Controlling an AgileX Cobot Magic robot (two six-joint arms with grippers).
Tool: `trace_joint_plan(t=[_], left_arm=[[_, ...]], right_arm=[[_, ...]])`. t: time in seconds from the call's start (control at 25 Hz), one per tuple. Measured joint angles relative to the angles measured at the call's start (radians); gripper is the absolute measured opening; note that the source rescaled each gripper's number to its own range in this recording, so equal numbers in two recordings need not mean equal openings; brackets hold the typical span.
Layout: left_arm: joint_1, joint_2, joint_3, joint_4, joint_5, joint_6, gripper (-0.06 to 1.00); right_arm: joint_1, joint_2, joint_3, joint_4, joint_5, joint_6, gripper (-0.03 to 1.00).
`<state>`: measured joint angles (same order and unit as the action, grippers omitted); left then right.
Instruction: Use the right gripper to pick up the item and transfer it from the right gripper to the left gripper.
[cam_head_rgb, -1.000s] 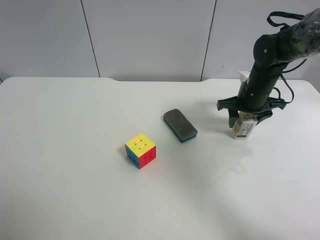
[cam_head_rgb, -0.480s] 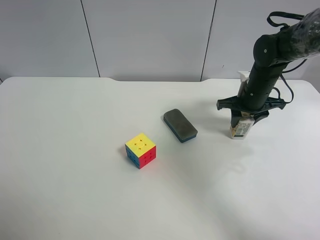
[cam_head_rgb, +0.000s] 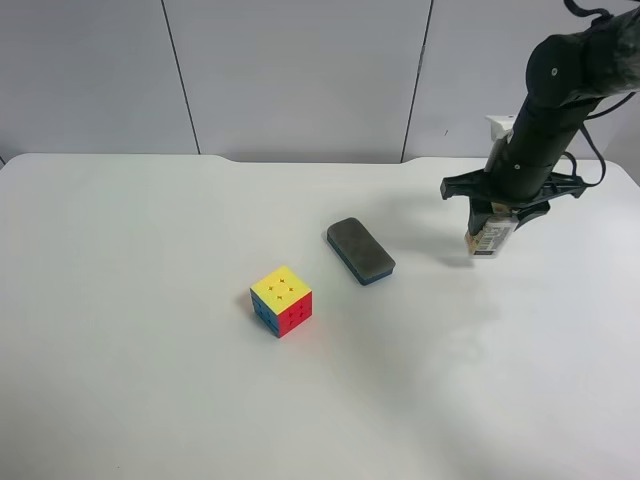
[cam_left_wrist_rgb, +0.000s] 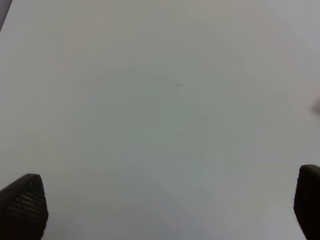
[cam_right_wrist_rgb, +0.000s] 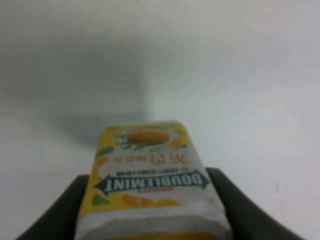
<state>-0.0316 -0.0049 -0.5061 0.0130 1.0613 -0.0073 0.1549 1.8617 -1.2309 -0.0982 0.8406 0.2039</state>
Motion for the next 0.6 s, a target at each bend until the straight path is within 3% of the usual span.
trace_joint_plan(t=[0.28, 0.6], left_arm=[[0.000, 0.000, 0.000, 0.000, 0.000, 0.000, 1.00], [0.000, 0.000, 0.000, 0.000, 0.000, 0.000, 1.00]], right_arm=[[0.000, -0.086, -0.003, 0.067, 0.032, -0.093, 0.00], [0.000, -0.166, -0.003, 0.268, 0.052, -0.290, 0.00]])
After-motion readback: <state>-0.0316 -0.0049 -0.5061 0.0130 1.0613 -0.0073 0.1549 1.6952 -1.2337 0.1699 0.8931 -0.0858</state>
